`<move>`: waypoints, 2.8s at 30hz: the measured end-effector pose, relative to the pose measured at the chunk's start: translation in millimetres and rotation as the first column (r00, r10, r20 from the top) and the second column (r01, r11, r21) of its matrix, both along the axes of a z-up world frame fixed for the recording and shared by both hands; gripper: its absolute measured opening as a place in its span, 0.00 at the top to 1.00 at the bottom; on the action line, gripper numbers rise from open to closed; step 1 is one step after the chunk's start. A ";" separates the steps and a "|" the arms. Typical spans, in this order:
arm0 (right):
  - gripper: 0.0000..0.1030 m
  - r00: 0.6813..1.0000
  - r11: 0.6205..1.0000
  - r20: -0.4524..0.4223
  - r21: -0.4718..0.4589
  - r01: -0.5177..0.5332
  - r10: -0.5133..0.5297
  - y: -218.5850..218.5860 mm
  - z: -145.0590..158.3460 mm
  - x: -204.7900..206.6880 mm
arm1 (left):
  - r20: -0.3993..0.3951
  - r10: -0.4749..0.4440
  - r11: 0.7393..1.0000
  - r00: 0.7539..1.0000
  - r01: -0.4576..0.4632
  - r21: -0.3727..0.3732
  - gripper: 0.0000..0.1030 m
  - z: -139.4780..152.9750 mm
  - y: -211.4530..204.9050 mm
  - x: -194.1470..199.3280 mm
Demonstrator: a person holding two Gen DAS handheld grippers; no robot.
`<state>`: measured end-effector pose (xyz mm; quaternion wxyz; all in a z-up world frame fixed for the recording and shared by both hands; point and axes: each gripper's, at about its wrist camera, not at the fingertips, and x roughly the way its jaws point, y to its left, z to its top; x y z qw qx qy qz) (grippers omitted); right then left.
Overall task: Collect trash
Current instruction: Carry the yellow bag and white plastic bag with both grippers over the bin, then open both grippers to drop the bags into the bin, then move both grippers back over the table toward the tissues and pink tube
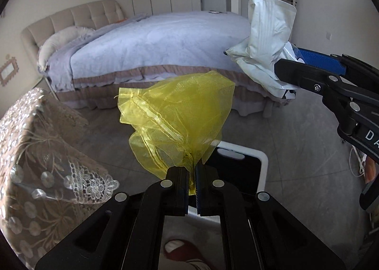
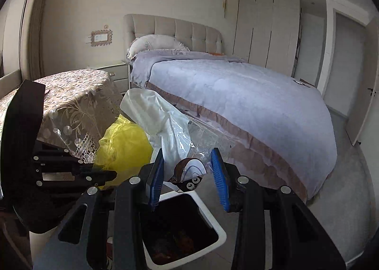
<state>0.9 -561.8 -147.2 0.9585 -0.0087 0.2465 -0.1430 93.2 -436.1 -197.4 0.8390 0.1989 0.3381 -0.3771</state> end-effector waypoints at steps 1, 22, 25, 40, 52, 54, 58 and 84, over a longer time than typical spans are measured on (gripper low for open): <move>0.61 1.000 1.000 -0.005 0.004 0.006 -0.006 -5.4 -3.8 -0.4 | -0.007 -0.011 1.000 1.000 0.011 0.013 0.96 -5.2 -7.8 -1.5; 0.61 0.995 0.995 -0.104 0.095 0.016 -0.006 -50.6 -50.4 21.9 | 0.059 0.086 0.990 0.995 -0.091 0.103 0.05 -18.7 -23.1 16.2; 0.61 0.991 0.993 -0.130 0.121 -0.015 0.031 -46.0 -63.0 32.0 | 0.064 0.156 0.985 0.986 -0.160 0.058 0.05 -5.4 -7.4 33.6; 0.04 0.951 0.987 -0.282 0.132 -0.094 0.128 -25.5 -110.8 52.5 | 0.078 0.235 0.971 0.969 -0.232 -0.053 0.05 25.3 25.8 45.6; 0.04 0.985 0.988 -0.105 0.080 -0.130 0.138 -14.3 -39.8 48.0 | 0.113 0.280 0.956 0.953 -0.266 -0.125 0.05 47.6 55.7 39.1; 0.04 0.985 0.985 -0.062 0.074 -0.158 0.163 -7.2 -24.4 50.0 | 0.125 0.300 0.949 0.946 -0.282 -0.140 0.05 54.5 65.6 38.6; 0.04 0.978 0.977 0.017 0.037 -0.210 0.210 12.8 3.6 56.3 | 0.150 0.351 0.930 0.924 -0.325 -0.169 0.05 68.9 90.2 38.6; 0.04 0.799 0.810 0.132 -0.102 -0.577 0.586 212.6 69.4 126.5 | 0.153 0.740 0.671 0.655 -0.706 -0.225 0.05 95.3 322.1 51.2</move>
